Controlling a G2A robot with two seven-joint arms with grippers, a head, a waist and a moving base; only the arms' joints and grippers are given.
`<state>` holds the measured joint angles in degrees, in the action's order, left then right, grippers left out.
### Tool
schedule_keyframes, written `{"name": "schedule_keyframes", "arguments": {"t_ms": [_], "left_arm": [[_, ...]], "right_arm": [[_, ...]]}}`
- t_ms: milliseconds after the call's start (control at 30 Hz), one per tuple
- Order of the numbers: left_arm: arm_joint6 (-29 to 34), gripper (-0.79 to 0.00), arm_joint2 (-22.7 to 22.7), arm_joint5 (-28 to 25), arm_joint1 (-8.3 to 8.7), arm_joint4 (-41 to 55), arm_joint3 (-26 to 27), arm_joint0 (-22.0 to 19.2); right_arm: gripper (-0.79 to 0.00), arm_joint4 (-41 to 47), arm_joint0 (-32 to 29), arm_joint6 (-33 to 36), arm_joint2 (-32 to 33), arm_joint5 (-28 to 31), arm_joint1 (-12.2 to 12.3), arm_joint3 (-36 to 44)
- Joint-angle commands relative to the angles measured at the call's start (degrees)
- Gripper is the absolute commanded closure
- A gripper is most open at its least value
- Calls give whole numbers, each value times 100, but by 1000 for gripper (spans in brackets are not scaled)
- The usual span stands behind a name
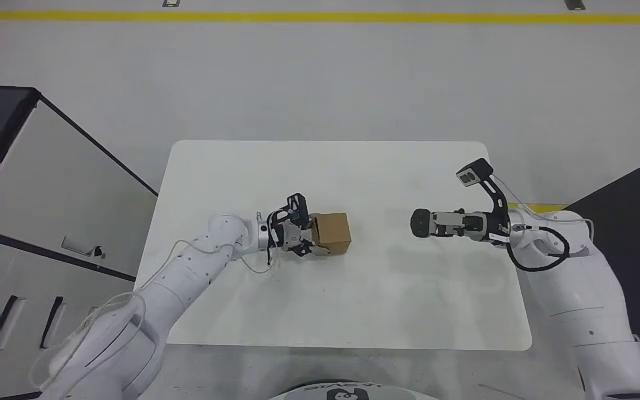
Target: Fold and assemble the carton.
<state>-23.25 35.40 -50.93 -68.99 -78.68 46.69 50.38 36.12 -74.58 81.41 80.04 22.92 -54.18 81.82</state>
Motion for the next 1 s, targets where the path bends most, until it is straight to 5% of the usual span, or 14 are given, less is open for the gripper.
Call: {"name": "schedule_keyframes", "arguments": {"t_ms": [0, 200, 300, 700, 967], "left_arm": [[-17, -179, -25, 5, -33, 3, -93, -20], [-55, -372, -86, 26, -139, 55, -370, -65], [-95, -785, -104, 24, -180, 58, -467, -90], [-444, -785, -33, -89, -166, -109, -608, -88], [-765, -785, 160, -238, -4, -307, -505, -1]], "right_arm": [[-785, 0, 0, 0, 0, 0, 0, 0], [-785, 0, 0, 0, 0, 0, 0, 0], [-785, 0, 0, 0, 0, 0, 0, 0], [-785, 0, 0, 0, 0, 0, 0, 0], [-785, 0, 0, 0, 0, 0, 0, 0]]}}
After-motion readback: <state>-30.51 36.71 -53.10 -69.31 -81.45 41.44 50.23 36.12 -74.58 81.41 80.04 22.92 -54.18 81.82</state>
